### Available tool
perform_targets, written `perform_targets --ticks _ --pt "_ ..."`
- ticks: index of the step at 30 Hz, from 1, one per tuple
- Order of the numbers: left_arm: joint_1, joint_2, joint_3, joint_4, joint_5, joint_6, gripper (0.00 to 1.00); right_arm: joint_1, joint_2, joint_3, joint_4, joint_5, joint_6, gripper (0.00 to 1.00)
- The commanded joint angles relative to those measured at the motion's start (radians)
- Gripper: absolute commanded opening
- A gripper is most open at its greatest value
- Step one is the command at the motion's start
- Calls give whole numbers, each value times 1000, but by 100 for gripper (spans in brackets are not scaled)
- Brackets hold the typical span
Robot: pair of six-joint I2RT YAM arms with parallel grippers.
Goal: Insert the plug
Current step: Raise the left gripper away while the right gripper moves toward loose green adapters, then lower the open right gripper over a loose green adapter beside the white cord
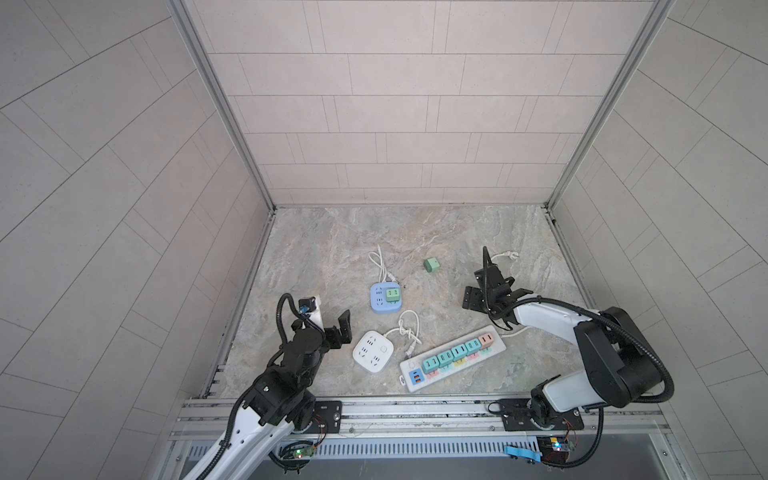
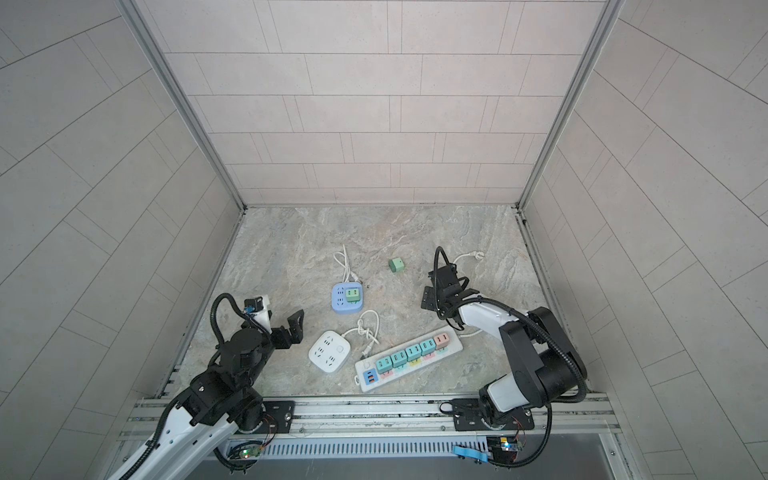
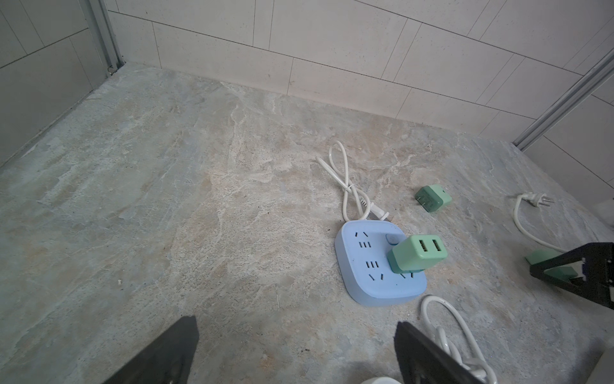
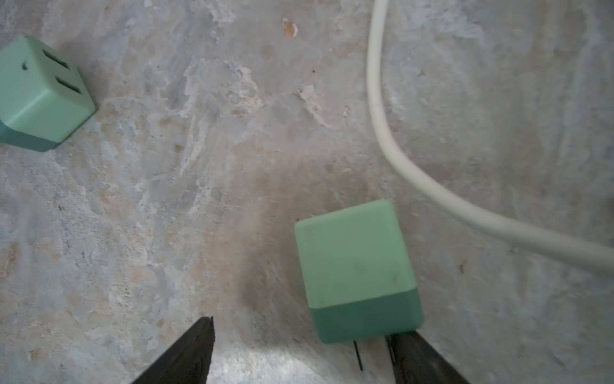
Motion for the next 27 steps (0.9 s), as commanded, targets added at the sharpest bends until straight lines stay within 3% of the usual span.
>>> perform_targets --ticks 1,10,18,27 --pt "-1 3 5 21 -5 -19 100 36 42 60 12 16 -4 83" --pt "-1 -1 4 23 8 -19 100 72 172 218 -35 82 -14 80" --pt "-1 6 1 33 9 -15 100 79 42 161 -86 206 -41 83" --pt "-1 11 4 34 20 -13 100 46 -55 77 -85 201 -24 86"
